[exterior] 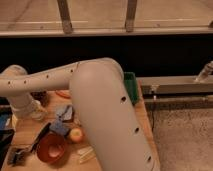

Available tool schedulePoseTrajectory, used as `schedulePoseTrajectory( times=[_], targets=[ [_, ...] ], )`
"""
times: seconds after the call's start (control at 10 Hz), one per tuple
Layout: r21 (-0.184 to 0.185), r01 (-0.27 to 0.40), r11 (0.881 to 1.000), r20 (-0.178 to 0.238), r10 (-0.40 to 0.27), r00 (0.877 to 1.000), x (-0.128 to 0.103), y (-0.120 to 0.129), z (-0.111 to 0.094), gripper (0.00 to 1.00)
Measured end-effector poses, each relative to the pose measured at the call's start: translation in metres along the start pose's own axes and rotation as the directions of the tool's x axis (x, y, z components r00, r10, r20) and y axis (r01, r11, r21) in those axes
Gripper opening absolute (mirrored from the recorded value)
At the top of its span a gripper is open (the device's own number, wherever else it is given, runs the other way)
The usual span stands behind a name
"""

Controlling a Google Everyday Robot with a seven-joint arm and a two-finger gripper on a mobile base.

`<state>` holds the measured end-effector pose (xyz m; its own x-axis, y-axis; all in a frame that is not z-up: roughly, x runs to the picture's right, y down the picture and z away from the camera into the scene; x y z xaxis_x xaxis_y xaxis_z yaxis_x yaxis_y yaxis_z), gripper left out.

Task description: Place brush in paper cup

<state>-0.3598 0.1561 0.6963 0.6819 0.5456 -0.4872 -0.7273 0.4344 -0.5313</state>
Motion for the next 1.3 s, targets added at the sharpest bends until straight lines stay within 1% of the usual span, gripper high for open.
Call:
schedulePoseTrajectory(
  times=[0.2, 0.3, 0.4, 0.6, 0.7, 0.8, 1.1, 1.3],
  targets=[
    [-0.009, 0.005, 1.0, -0.013, -0.005, 1.0, -0.001, 0.001, 0.002, 0.8],
    [-0.025, 0.019, 1.0, -0.039, -0.02, 0.999, 0.001, 0.006, 0.012, 0.8],
    [-0.048, 0.027, 0.998, -0.058, -0.03, 0.998, 0.004, 0.013, 0.026, 0.8],
    [-0.091, 0.024, 0.996, -0.099, -0.033, 0.995, 0.014, 0.019, 0.056, 0.8],
    [-0.11, 0.02, 0.994, -0.117, -0.033, 0.993, 0.019, 0.023, 0.066, 0.8],
    [-0.128, 0.014, 0.992, -0.134, -0.031, 0.99, 0.024, 0.026, 0.073, 0.8],
    [-0.165, -0.005, 0.986, -0.17, -0.024, 0.985, 0.032, 0.029, 0.09, 0.8],
    [-0.184, -0.007, 0.983, -0.182, -0.027, 0.983, 0.034, 0.034, 0.096, 0.8]
  ],
)
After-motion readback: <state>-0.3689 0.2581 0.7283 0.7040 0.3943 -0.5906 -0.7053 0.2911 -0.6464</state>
